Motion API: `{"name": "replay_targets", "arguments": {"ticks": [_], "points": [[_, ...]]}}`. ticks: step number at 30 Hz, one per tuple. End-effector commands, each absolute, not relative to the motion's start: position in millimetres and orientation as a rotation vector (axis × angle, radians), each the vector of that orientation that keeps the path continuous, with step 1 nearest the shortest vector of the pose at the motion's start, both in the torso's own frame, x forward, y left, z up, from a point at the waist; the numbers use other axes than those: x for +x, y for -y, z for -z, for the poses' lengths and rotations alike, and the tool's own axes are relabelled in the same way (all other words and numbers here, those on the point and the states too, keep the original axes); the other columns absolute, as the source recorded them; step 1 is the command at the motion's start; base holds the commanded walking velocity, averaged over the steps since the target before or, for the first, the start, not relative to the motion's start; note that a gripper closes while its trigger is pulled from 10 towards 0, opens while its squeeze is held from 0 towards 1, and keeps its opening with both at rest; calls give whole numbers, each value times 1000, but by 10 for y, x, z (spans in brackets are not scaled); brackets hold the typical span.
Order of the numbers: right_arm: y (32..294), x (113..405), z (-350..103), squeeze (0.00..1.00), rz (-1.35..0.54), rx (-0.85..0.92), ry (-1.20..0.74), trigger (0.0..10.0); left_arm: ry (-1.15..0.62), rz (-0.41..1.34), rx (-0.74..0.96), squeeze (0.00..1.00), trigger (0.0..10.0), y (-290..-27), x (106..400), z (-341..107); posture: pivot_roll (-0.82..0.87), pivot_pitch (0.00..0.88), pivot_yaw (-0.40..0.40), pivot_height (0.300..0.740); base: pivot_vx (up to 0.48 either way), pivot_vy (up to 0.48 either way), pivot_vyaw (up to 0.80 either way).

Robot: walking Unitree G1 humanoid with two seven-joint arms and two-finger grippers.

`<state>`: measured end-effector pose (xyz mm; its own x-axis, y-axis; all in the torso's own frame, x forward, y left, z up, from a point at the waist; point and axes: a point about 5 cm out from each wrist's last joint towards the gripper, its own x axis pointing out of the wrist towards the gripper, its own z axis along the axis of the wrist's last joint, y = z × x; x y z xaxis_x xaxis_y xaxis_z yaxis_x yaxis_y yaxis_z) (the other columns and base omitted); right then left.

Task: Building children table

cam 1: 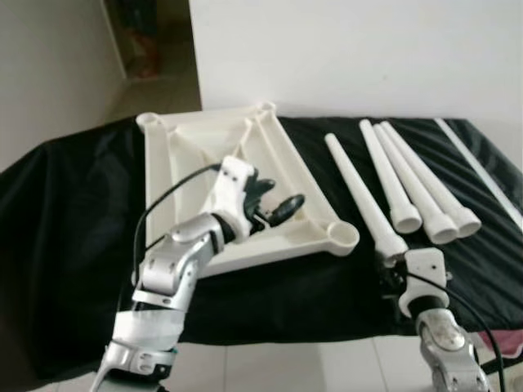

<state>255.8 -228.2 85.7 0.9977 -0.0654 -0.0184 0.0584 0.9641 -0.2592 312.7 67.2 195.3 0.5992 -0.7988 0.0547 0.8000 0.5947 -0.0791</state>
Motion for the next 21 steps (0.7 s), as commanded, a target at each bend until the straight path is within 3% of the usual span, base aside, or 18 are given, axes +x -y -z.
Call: {"name": "replay_targets", "arguments": {"ticks": [1, 8, 17, 21], "points": [[2343, 2568, -846, 0, 69, -263, -28, 10000, 2, 903, -112, 0, 10000, -682, 3121, -1932, 52, 0, -20, 740, 0, 0, 0], [2377, 2608, -905, 0, 67, -181, 33, 10000, 2, 896, -112, 0, 10000, -696, 3110, -1933, 63, 0, -26, 740, 0, 0, 0], [2246, 2601, -1072, 0, 35, -214, 156, 10000, 2, 892, -114, 0, 10000, -711, 3105, -1931, 66, 0, -26, 740, 0, 0, 0], [2291, 2604, -1205, 0, 110, -197, 226, 10000, -1, 894, -116, 0, 10000, -715, 3106, -1928, 62, 0, -24, 740, 0, 0, 0]]}}
